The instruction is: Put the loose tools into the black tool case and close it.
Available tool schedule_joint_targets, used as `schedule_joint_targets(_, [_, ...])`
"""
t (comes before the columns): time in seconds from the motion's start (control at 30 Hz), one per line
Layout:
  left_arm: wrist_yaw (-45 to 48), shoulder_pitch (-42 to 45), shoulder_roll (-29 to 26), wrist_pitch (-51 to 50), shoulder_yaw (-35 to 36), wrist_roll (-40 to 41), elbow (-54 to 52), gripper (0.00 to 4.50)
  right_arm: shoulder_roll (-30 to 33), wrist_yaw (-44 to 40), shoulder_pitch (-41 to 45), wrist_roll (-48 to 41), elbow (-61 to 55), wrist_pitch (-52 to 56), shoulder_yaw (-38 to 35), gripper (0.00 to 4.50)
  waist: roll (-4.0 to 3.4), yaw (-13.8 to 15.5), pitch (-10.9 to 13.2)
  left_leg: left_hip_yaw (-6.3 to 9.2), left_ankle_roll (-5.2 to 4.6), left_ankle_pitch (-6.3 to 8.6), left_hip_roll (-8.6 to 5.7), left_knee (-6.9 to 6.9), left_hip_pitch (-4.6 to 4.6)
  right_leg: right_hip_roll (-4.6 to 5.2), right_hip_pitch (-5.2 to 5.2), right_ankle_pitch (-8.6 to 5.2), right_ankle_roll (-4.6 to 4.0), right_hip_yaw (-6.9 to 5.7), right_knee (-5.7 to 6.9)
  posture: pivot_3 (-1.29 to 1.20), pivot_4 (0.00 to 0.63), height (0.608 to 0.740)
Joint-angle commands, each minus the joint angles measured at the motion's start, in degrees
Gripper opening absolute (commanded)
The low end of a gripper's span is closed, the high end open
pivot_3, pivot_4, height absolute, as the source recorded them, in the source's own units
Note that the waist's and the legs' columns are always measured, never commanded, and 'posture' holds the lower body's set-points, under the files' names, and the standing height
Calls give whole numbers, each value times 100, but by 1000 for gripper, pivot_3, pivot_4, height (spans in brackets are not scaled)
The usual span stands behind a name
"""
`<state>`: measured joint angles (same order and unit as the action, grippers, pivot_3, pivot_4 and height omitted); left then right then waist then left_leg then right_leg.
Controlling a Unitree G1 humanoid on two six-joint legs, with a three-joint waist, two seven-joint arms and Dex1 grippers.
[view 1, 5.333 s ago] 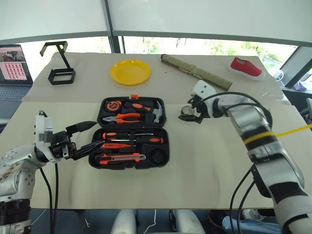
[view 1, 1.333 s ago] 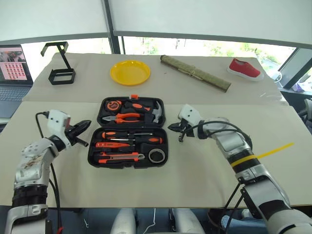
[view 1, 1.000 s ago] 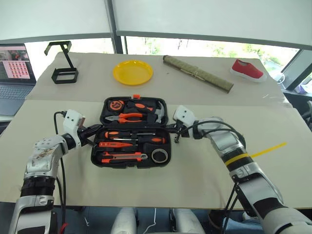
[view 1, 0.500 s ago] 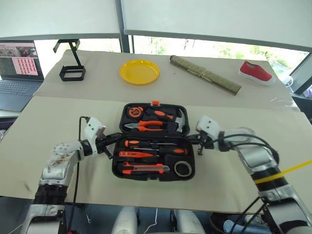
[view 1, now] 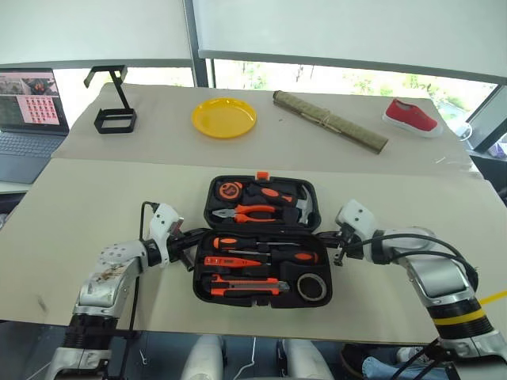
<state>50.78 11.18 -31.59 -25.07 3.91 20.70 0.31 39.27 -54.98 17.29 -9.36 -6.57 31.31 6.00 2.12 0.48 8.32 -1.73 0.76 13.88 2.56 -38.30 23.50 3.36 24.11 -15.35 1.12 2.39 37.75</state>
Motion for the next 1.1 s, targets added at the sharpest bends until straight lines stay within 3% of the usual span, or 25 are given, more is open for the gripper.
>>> schedule_joint_targets(0.03, [-82,-59,-621,-774,459,214,-421,1097,352,-150,123,-443,-101,484,-564,1116,0,-13,0,0,0,0,1,0,-1,-1,0,0,0,0,0,0,150,740])
schedule_joint_targets(0.2, [57,194,-1424,-2540,823,976,-650,2954,539,-192,802,-1584,-355,2844,-914,2842,-1,-124,3,9,0,0,6,1,-14,-5,-3,-1,-1,5,16,0,150,740])
schedule_joint_targets(0.3, [-62,670,-1605,-3594,897,1458,-808,4057,263,258,1502,-1847,-73,3769,-1070,3857,3,-133,7,14,0,-1,5,-1,-16,-8,-3,-1,-2,5,21,0,150,740])
schedule_joint_targets(0.4, [-783,1472,-1170,-4197,876,1467,-585,4057,-41,759,2225,-1744,457,4480,-915,3857,5,-129,9,11,0,-1,2,-8,-14,-10,-4,-1,-1,6,25,0,150,740])
schedule_joint_targets(0.57, [-1728,2164,-421,-4624,597,1170,-323,4057,-334,1338,2720,-1417,1102,4524,-604,3857,6,-115,8,12,0,-1,-6,-13,1,-3,-2,0,1,4,24,0,150,740])
schedule_joint_targets(0.93, [-1963,2213,-404,-4702,143,842,-238,4057,-534,1671,2936,-1179,1674,4356,-65,3857,5,-147,8,13,0,-1,-5,-28,24,-3,17,2,2,5,26,0,150,740])
schedule_joint_targets(0.97, [-1953,2204,-419,-4724,149,853,-248,4109,-558,1683,2942,-1173,1703,4356,-39,3621,5,-145,8,13,0,-1,-5,-30,24,-2,16,2,2,5,27,0,150,740])
schedule_joint_targets(1.1, [-1920,2180,-453,-4790,116,880,-278,2956,-604,1726,2962,-1111,1839,4343,92,2444,5,-143,8,14,0,-1,-5,-33,24,-2,14,2,3,3,28,0,150,740])
